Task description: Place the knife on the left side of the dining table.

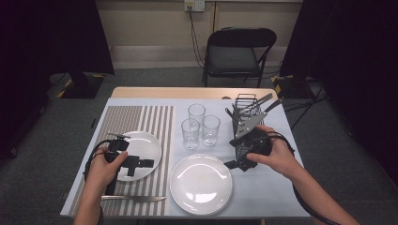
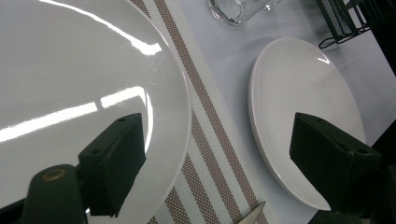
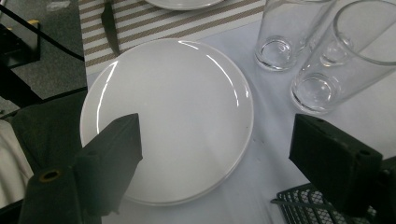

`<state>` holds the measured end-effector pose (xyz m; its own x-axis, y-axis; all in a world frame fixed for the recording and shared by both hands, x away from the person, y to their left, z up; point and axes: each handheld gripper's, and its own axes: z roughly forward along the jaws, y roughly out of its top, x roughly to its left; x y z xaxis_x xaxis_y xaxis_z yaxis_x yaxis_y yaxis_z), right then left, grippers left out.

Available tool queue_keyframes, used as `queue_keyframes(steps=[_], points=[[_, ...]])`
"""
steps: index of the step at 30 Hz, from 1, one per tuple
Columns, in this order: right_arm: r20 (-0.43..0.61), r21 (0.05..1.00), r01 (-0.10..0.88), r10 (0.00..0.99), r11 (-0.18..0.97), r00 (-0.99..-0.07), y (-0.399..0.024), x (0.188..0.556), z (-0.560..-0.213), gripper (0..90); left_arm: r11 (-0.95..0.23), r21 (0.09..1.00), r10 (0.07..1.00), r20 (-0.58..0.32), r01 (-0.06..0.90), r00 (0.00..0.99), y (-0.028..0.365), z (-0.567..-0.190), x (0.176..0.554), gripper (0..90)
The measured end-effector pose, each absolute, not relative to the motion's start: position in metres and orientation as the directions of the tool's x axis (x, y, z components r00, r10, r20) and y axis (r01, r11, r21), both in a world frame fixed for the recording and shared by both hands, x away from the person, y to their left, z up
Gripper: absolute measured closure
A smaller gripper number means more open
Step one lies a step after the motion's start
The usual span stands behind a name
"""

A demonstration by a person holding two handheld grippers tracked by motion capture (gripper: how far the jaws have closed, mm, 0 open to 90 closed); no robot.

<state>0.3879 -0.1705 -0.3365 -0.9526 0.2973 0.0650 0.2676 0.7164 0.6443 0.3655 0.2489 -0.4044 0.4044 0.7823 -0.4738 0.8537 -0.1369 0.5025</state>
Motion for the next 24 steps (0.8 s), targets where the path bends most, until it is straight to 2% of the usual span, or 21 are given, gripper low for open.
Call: queue_keyframes(steps=[24], points=[[0.054, 0.648, 0.266, 0.305, 0.713, -0.951, -0.190, 0.385, -0.321, 16.3, -0.134, 0.492, 0.789, -0.472, 0.860, 0.393, 0.249, -0.405, 0.359, 17.9]])
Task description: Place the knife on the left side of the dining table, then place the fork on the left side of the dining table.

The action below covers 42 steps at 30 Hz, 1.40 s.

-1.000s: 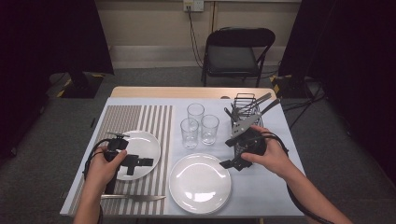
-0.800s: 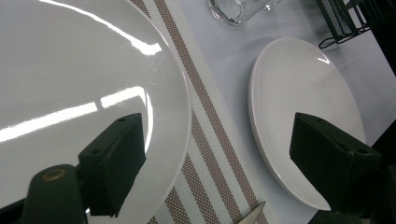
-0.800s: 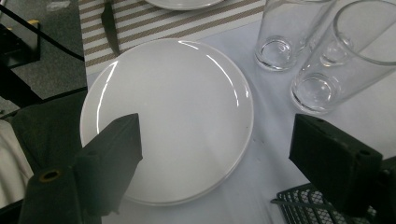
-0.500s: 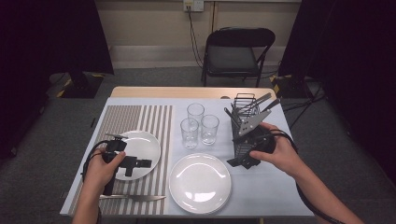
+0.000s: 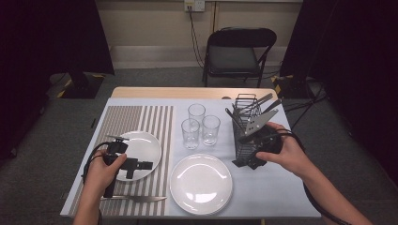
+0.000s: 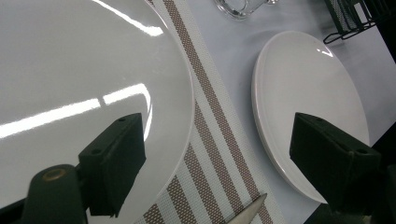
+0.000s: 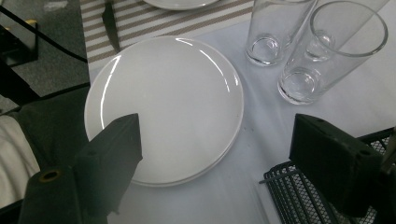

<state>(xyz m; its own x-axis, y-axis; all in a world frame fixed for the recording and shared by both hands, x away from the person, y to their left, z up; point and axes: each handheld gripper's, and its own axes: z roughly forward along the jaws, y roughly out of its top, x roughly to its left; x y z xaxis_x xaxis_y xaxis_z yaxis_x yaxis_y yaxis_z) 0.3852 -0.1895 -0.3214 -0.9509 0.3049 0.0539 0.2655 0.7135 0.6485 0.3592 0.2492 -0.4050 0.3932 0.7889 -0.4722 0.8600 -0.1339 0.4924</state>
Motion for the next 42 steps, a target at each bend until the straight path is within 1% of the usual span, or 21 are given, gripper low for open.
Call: queue_keyframes(steps=[2, 6, 8, 19, 25, 27, 34, 42], points=[[0.056, 0.657, 0.260, 0.297, 0.708, -0.953, -0.191, 0.385, -0.320, 16.3, -0.132, 0.493, 0.789, -0.474, 0.860, 0.392, 0.249, -0.405, 0.359, 17.9], [0.082, 0.654, 0.284, 0.307, 0.702, -0.948, -0.194, 0.385, -0.317, 16.3, -0.133, 0.491, 0.789, -0.473, 0.861, 0.392, 0.250, -0.406, 0.358, 18.0], [0.066, 0.653, 0.271, 0.303, 0.707, -0.951, -0.194, 0.385, -0.315, 16.1, -0.130, 0.490, 0.791, -0.473, 0.862, 0.388, 0.251, -0.406, 0.357, 18.0], [0.067, 0.675, 0.265, 0.301, 0.688, -0.951, -0.195, 0.387, -0.303, 17.1, -0.132, 0.488, 0.786, -0.478, 0.863, 0.391, 0.249, -0.407, 0.356, 18.2], [0.055, 0.685, 0.268, 0.319, 0.678, -0.946, -0.203, 0.391, -0.295, 17.5, -0.140, 0.483, 0.790, -0.472, 0.864, 0.392, 0.249, -0.409, 0.356, 18.3], [0.054, 0.687, 0.276, 0.332, 0.672, -0.942, -0.205, 0.392, -0.292, 17.4, -0.132, 0.481, 0.787, -0.482, 0.867, 0.386, 0.249, -0.409, 0.356, 18.4], [0.043, 0.678, 0.290, 0.358, 0.675, -0.933, -0.211, 0.401, -0.286, 16.5, -0.137, 0.486, 0.790, -0.472, 0.863, 0.392, 0.250, -0.408, 0.356, 18.5], [0.033, 0.689, 0.316, 0.407, 0.652, -0.913, -0.220, 0.414, -0.279, 19.1, -0.133, 0.482, 0.790, -0.476, 0.866, 0.386, 0.250, -0.409, 0.356, 18.5]])
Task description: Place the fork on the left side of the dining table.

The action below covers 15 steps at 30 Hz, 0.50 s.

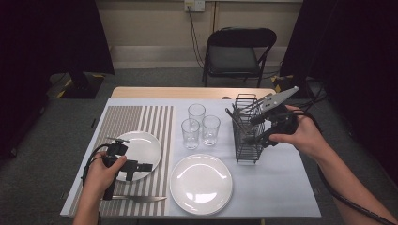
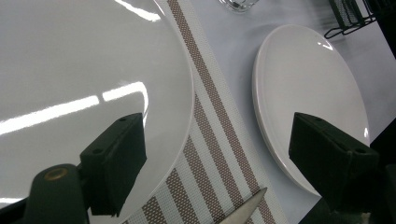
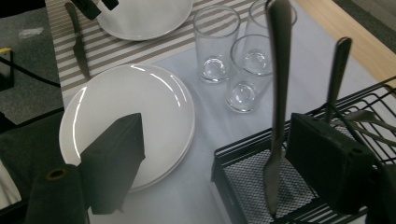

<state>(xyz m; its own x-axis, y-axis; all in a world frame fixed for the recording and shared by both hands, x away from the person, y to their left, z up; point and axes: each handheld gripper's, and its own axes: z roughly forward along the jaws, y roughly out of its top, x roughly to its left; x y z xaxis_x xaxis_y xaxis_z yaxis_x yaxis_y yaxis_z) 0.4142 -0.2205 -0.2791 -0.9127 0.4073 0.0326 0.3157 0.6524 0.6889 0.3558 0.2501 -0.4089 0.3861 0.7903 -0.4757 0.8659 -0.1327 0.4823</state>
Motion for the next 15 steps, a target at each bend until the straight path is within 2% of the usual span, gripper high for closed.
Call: queue_keyframes(steps=[15], points=[[-0.010, 0.682, 0.354, 0.493, 0.640, -0.870, -0.229, 0.442, -0.274, 21.3, -0.129, 0.480, 0.785, -0.485, 0.868, 0.385, 0.250, -0.409, 0.356, 18.7]])
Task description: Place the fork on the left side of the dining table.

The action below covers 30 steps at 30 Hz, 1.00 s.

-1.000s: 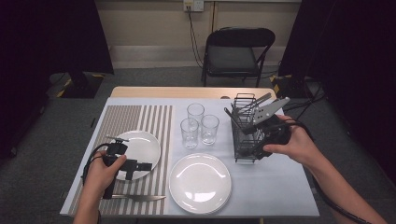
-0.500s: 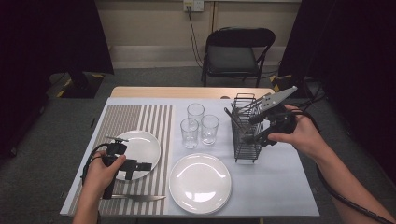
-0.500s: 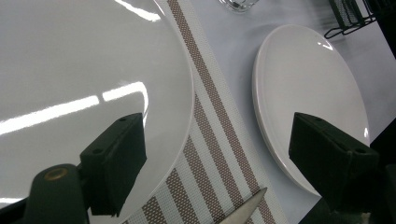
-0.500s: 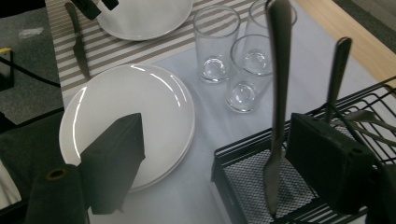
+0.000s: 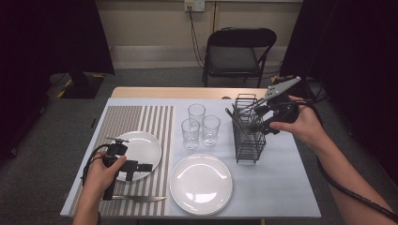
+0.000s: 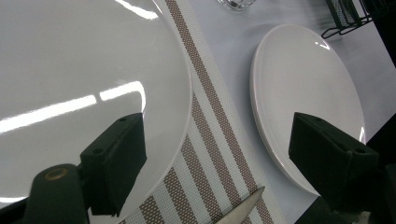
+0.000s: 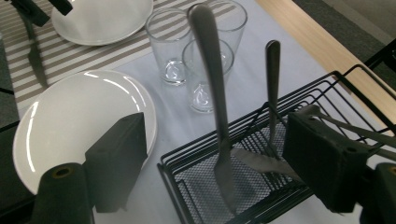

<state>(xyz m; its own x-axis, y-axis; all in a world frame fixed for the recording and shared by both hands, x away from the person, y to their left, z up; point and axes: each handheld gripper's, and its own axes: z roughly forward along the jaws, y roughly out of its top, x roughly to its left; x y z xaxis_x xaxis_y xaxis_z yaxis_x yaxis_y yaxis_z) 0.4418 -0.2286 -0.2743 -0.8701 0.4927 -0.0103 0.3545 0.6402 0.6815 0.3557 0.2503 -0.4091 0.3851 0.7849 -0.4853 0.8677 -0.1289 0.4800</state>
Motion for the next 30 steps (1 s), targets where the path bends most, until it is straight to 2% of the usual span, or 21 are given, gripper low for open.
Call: queue_keyframes(steps=[30], points=[[0.002, 0.664, 0.423, 0.564, 0.617, -0.826, -0.217, 0.492, -0.286, 28.3, -0.132, 0.479, 0.780, -0.490, 0.868, 0.389, 0.254, -0.409, 0.357, 18.8]])
